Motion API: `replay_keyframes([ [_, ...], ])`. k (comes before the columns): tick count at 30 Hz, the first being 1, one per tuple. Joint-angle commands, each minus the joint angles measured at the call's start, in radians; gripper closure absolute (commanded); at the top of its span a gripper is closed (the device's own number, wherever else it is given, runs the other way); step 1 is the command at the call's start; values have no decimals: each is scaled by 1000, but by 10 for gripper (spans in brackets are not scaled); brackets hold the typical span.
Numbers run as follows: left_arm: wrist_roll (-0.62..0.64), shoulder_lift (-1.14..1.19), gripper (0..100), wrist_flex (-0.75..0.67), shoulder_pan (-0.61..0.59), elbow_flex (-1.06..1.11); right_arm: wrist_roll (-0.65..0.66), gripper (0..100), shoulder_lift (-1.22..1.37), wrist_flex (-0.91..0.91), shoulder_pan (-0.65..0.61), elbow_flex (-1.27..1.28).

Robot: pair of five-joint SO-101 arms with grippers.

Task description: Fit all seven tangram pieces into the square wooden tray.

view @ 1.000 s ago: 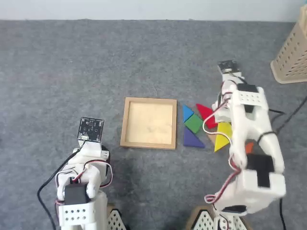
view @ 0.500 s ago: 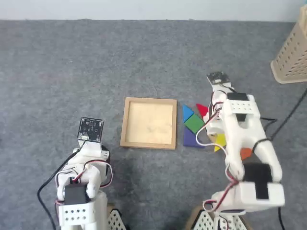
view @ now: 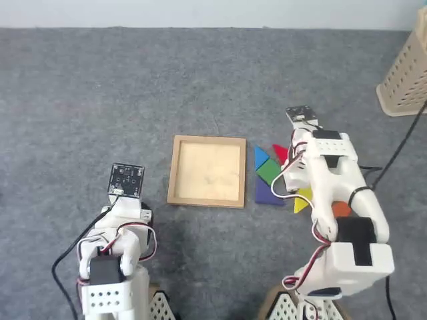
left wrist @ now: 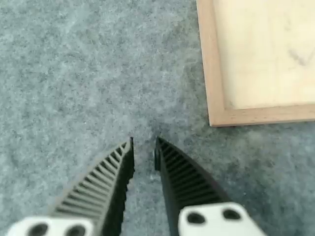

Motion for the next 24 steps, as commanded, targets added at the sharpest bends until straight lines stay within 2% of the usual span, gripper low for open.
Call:
replay_keyframes([
  [1, 8, -21, 929, 0, 2, -10, -14, 837, 22, -21, 8, 3],
  [6, 8, -21, 929, 0, 2, -10, -17, 846, 21, -18, 8, -11],
  [13, 8, -21, 929, 0, 2, -10, -18, 954, 21, -21, 61, -46],
  [19, 8, -21, 929, 0, 2, -10, -18, 961, -42, -12, 91, -43],
  [24, 8, -21, 929, 0, 2, -10, -9, 997, -142, 1, 173, -38],
])
